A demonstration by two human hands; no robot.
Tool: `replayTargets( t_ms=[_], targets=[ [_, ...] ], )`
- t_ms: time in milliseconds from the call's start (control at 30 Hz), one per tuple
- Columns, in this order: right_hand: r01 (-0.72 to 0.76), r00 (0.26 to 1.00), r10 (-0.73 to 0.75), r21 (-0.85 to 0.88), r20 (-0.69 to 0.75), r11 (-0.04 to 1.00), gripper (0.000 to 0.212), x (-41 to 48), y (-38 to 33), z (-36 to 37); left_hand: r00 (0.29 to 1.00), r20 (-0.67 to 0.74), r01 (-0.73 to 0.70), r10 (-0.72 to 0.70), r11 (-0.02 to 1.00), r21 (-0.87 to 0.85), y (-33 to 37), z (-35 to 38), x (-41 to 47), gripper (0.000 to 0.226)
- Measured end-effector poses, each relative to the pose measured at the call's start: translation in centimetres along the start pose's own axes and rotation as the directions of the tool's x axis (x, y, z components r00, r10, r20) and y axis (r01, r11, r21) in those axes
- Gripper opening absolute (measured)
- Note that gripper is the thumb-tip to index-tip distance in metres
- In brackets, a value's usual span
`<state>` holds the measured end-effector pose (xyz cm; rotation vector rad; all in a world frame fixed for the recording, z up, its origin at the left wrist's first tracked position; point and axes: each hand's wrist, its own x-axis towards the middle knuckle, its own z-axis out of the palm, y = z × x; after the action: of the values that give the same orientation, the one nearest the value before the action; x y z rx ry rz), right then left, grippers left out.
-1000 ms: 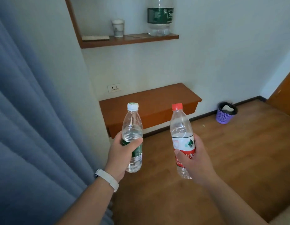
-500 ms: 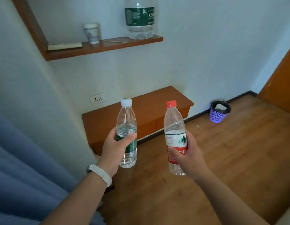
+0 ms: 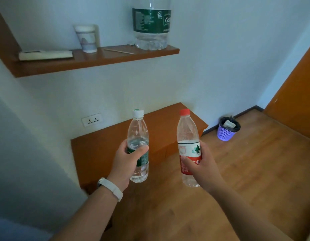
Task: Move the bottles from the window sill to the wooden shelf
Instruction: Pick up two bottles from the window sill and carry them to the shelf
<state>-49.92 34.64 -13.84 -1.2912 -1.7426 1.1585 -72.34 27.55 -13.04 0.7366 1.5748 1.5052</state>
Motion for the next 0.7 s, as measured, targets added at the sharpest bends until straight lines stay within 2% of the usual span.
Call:
replayTargets(
  t_ms=[233,500,700],
  targets=[
    [0.033,0.999,-0.032,-0.049,0.029,0.998,0.058,7.9,-1.8,4.7,1.0,0.012,-0.025,0.025,1.0,-0.012,1.4,-3.2,8.1,0.033],
    [0.034,0.987,-0.027,-0.042,0.16,0.999,0.057,14.2,-2.8,9.3,0.995,-0.096,0.007,-0.006,1.0,0.001,1.1,-6.7,12.3,0.039],
    [0.006,0.971,-0.003,-0.011,0.239,1.0,0.06,19.1,-1.4,10.6,0.981,-0.187,0.049,-0.043,0.998,0.027,0.5,-6.4,15.3,0.04]
  ],
)
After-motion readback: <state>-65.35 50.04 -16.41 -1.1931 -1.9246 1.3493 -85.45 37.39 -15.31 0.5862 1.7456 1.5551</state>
